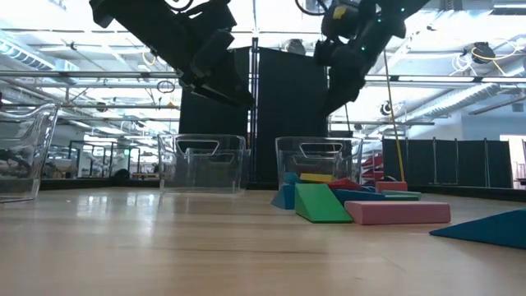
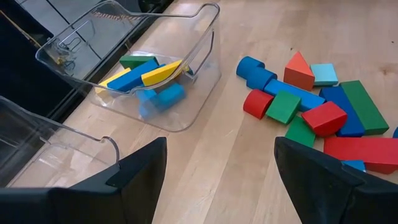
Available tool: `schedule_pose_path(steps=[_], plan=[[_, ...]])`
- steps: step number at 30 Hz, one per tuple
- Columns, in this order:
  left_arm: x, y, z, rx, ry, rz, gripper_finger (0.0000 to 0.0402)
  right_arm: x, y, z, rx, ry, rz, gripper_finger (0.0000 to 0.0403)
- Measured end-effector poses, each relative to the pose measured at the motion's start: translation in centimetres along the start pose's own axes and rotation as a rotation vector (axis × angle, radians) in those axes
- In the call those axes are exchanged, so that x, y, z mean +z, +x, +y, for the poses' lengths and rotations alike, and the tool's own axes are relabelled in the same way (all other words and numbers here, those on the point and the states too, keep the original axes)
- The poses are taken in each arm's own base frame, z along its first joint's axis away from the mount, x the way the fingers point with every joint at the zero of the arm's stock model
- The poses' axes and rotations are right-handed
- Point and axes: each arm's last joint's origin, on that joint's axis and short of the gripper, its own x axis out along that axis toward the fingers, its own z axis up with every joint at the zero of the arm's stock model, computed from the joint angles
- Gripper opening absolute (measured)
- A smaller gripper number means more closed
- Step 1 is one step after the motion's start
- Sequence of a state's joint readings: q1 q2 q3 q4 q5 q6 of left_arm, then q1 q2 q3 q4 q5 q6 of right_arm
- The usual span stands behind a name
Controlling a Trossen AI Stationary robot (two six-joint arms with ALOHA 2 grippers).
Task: Sort blocks by size
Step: Put the green rectangular block into the top right transparent bin
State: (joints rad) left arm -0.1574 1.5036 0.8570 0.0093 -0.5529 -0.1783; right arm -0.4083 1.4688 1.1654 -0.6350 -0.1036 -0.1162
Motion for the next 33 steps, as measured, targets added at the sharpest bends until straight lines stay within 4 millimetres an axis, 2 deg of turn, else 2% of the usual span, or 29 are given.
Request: schedule_pose_path(steps=[9,16,24,29,33], plan=[[0.0,0.0,-0.1,-0.002,0.001,-0.002,0.0297,-1.6,1.4,4.8,0.097,-0.073,0.071,0.0130],[0.1,0.0,-0.1,-0.003,-0.002,-0.006,0.0297,-2.0,1.3,8.8,0.169,-0.131,0.079,0.0130],[0.0,-0.2,-0.4,-0.015,0.004,-0.008,0.0297,-2.8,0.7,13.2,0.139,-0.208,0.073,0.0130],[0.0,-0.2,-0.4,-0.016,0.003,-0.010,0.0297,-4.1,1.4,14.9,0.175,-0.240,0.040,0.0130],[0.0,-0.2,-0.4,-0.016,0.002,-0.011,0.0297,-5.7,2.6,15.2,0.180,-0.221,0.045,0.0130]])
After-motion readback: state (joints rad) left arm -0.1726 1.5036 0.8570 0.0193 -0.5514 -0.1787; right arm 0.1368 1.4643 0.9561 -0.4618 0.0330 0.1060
